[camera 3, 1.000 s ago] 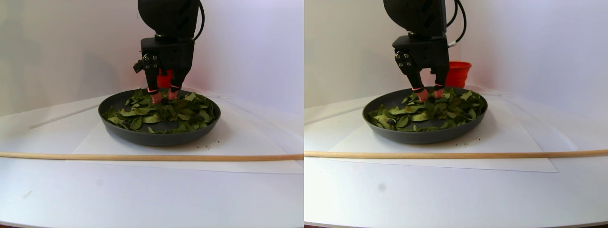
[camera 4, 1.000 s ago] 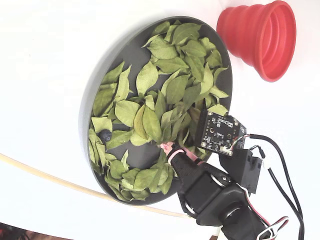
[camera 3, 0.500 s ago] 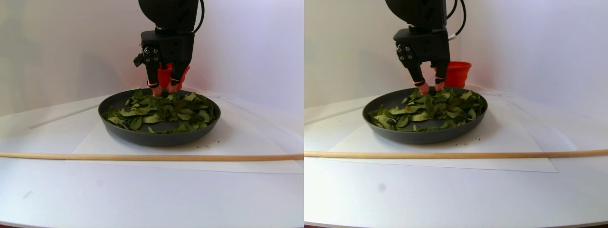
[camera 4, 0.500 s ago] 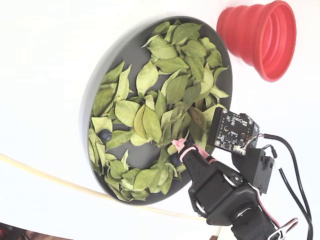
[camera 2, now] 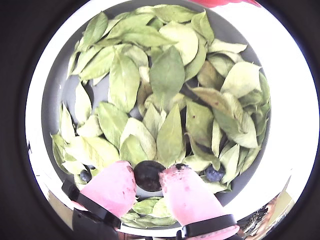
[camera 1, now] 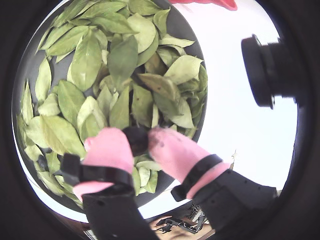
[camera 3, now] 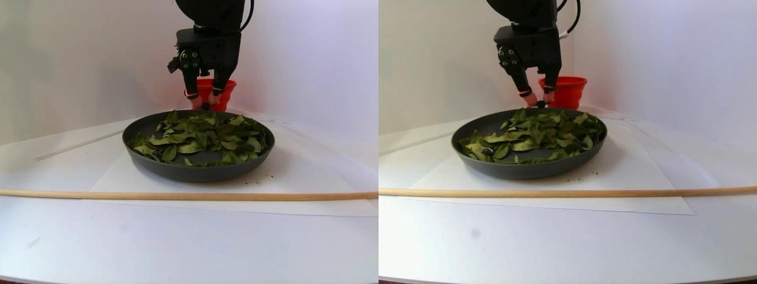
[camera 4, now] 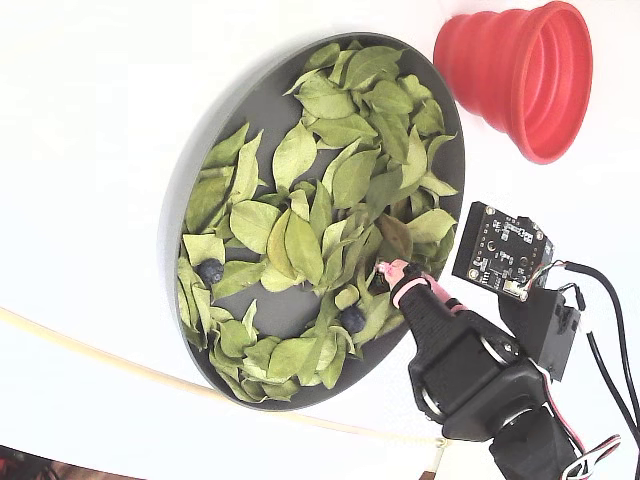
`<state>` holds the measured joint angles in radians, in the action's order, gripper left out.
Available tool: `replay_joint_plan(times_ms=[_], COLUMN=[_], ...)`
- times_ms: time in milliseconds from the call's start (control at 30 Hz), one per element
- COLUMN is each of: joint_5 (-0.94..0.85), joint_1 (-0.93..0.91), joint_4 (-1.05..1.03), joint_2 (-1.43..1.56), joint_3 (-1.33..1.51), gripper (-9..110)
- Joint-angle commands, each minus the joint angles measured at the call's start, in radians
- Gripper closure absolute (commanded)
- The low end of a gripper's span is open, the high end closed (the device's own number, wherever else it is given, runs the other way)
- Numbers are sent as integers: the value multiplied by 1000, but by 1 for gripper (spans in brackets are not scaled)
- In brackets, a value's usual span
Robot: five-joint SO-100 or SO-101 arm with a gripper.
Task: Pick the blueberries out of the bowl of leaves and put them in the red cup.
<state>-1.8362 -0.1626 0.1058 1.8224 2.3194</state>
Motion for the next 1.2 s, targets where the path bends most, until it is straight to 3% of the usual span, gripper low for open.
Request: replay_joint_plan(times_ms=[0, 1167], joint_5=[-3, 3], joint_1=[-9, 12], joint_4=[-5, 161], joint_2=[91, 11], joint_3=[-69, -239], gripper=[92, 92])
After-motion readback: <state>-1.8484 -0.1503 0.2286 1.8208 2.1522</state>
